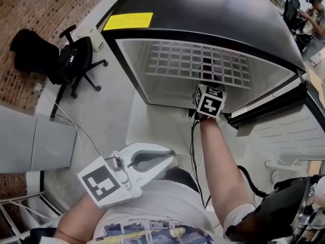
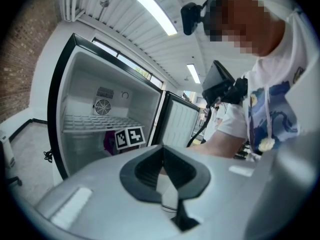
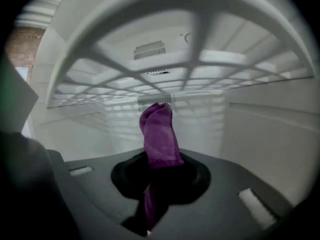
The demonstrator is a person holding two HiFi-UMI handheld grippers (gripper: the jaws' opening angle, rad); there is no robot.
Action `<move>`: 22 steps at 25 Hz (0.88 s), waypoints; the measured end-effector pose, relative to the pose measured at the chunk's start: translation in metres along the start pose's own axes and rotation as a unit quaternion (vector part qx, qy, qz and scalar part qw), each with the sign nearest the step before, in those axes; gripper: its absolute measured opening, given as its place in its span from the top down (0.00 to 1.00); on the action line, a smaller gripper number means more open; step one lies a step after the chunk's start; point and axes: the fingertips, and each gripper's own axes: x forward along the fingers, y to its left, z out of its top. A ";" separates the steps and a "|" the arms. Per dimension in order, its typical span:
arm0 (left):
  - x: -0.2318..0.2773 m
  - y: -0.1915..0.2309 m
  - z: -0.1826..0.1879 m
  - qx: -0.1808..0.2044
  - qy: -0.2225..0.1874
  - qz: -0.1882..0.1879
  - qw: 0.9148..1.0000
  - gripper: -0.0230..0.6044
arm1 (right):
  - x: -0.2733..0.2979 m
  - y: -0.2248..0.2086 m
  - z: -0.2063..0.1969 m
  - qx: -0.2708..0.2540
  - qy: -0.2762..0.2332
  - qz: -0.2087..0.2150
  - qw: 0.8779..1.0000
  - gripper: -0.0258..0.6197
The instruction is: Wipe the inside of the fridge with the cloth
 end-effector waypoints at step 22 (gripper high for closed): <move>-0.062 0.008 -0.022 -0.031 -0.003 0.074 0.997 0.95 | 0.025 0.142 -0.047 0.019 0.049 0.131 0.990 0.88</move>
